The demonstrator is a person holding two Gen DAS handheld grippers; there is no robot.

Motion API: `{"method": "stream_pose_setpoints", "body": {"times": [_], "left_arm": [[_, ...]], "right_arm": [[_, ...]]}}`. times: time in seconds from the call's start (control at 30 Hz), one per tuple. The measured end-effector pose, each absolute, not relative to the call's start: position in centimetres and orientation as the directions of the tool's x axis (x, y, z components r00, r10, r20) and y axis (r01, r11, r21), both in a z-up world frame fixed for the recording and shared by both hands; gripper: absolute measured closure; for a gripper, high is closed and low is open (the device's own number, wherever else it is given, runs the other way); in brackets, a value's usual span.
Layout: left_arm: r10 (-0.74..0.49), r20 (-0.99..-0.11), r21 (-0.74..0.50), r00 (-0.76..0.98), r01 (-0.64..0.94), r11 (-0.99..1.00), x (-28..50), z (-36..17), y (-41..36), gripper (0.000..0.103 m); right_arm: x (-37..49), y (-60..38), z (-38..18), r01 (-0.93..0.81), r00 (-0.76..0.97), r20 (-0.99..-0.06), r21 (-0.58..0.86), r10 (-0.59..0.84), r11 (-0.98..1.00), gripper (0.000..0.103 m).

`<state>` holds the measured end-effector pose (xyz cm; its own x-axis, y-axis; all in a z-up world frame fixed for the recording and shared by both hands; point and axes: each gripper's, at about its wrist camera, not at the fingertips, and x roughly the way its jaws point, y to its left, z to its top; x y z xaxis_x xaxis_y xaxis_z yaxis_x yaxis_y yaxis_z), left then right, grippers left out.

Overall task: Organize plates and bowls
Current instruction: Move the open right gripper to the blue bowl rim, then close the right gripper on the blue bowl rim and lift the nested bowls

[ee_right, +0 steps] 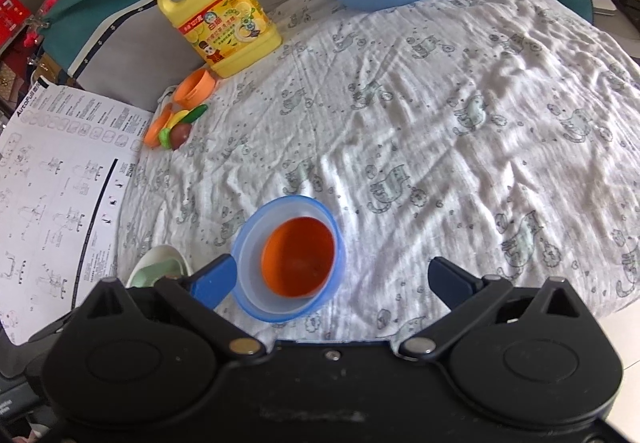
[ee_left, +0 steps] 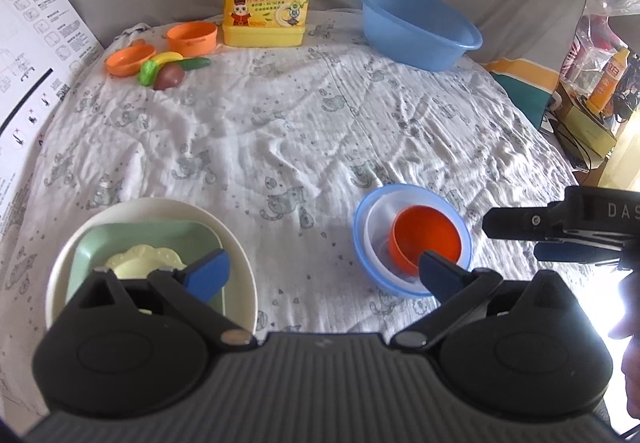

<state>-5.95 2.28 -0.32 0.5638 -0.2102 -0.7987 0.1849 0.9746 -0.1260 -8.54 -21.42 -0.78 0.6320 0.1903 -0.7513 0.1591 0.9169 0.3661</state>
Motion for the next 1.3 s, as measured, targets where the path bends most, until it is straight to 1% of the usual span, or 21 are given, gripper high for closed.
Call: {"method": "stream_pose_setpoints", "body": {"times": [0.23,0.3,0.33,0.4,0.47,0.57,0.6,0.63,0.7,0.73,0.8,0.83,0.87,0.9,0.93,1.0,1.07,1.23,1.3], "left_arm": [[-0.239,-0.801,-0.131,0.549,0.228,0.965,-5.3,-1.8,0.8,0.0],[-0.255,-0.803,-0.149,0.539,0.233,0.961,-4.8,-2.2,0.3,0.0],[-0.265,-0.803,-0.159,0.534,0.235,0.959,-4.5,-2.3,0.2,0.0],[-0.279,-0.802,-0.173,0.528,0.242,0.955,-4.2,-2.6,-0.2,0.0],[-0.288,-0.799,-0.176,0.527,0.254,0.951,-3.8,-2.8,-0.6,0.001],[-0.304,-0.8,-0.192,0.517,0.26,0.946,-3.3,-3.2,-0.9,0.009],[-0.312,-0.801,-0.203,0.511,0.259,0.944,-3.1,-3.3,-0.9,0.013],[-0.32,-0.801,-0.213,0.506,0.259,0.942,-2.9,-3.4,-0.9,0.017],[-0.334,-0.799,-0.23,0.5,0.258,0.938,-2.7,-3.6,-0.8,0.022],[-0.34,-0.798,-0.24,0.497,0.255,0.937,-2.6,-3.7,-0.7,0.025],[-0.349,-0.799,-0.254,0.49,0.251,0.934,-2.3,-3.9,-0.6,0.029],[-0.352,-0.8,-0.257,0.486,0.252,0.933,-2.2,-4.0,-0.6,0.032],[-0.354,-0.801,-0.26,0.482,0.252,0.932,-2.1,-4.2,-0.7,0.034],[-0.356,-0.803,-0.262,0.479,0.253,0.931,-2.0,-4.3,-0.7,0.038],[-0.358,-0.804,-0.265,0.474,0.253,0.93,-2.0,-4.4,-0.8,0.042],[-0.368,-0.805,-0.275,0.465,0.257,0.927,-1.9,-4.6,-1.0,0.048],[-0.375,-0.807,-0.281,0.457,0.26,0.924,-1.9,-4.7,-1.1,0.053],[-0.355,-0.81,-0.272,0.466,0.236,0.933,-1.7,-4.9,-1.0,0.067],[-0.357,-0.811,-0.281,0.463,0.227,0.932,-1.6,-5.0,-0.8,0.067]], "right_arm": [[-8.5,-22.2,-1.7,0.202,0.644,-0.752,0.346,0.142,0.916,0.0],[-8.3,-22.3,-1.9,0.208,0.644,-0.753,0.339,0.133,0.918,0.005],[-8.2,-22.3,-2.1,0.212,0.641,-0.756,0.339,0.131,0.917,0.006],[-7.9,-22.4,-2.4,0.218,0.635,-0.76,0.347,0.137,0.912,0.014],[-7.6,-22.4,-2.8,0.218,0.628,-0.764,0.355,0.148,0.909,0.017],[-7.0,-22.0,-3.2,0.201,0.618,-0.767,0.365,0.171,0.909,0.027],[-6.8,-21.8,-3.4,0.194,0.615,-0.767,0.37,0.181,0.908,0.031],[-6.6,-21.6,-3.4,0.187,0.613,-0.767,0.375,0.19,0.908,0.033],[-6.2,-21.2,-3.6,0.174,0.612,-0.765,0.377,0.2,0.909,0.041],[-6.0,-21.0,-3.6,0.169,0.613,-0.764,0.377,0.202,0.911,0.042],[-5.7,-20.7,-3.7,0.163,0.612,-0.764,0.375,0.204,0.913,0.052],[-5.5,-20.6,-3.7,0.16,0.611,-0.764,0.376,0.207,0.913,0.055],[-5.3,-20.5,-3.8,0.157,0.609,-0.764,0.377,0.211,0.913,0.06],[-5.1,-20.2,-3.8,0.155,0.607,-0.765,0.377,0.213,0.913,0.064],[-5.0,-20.0,-3.9,0.152,0.605,-0.766,0.377,0.215,0.914,0.066],[-4.7,-19.7,-4.0,0.143,0.604,-0.767,0.372,0.216,0.917,0.073],[-4.6,-19.4,-4.0,0.136,0.603,-0.768,0.365,0.215,0.921,0.077],[-4.4,-19.2,-4.1,0.143,0.607,-0.774,0.331,0.181,0.933,0.083],[-4.3,-19.1,-4.3,0.14,0.604,-0.778,0.318,0.173,0.938,0.083]]}}
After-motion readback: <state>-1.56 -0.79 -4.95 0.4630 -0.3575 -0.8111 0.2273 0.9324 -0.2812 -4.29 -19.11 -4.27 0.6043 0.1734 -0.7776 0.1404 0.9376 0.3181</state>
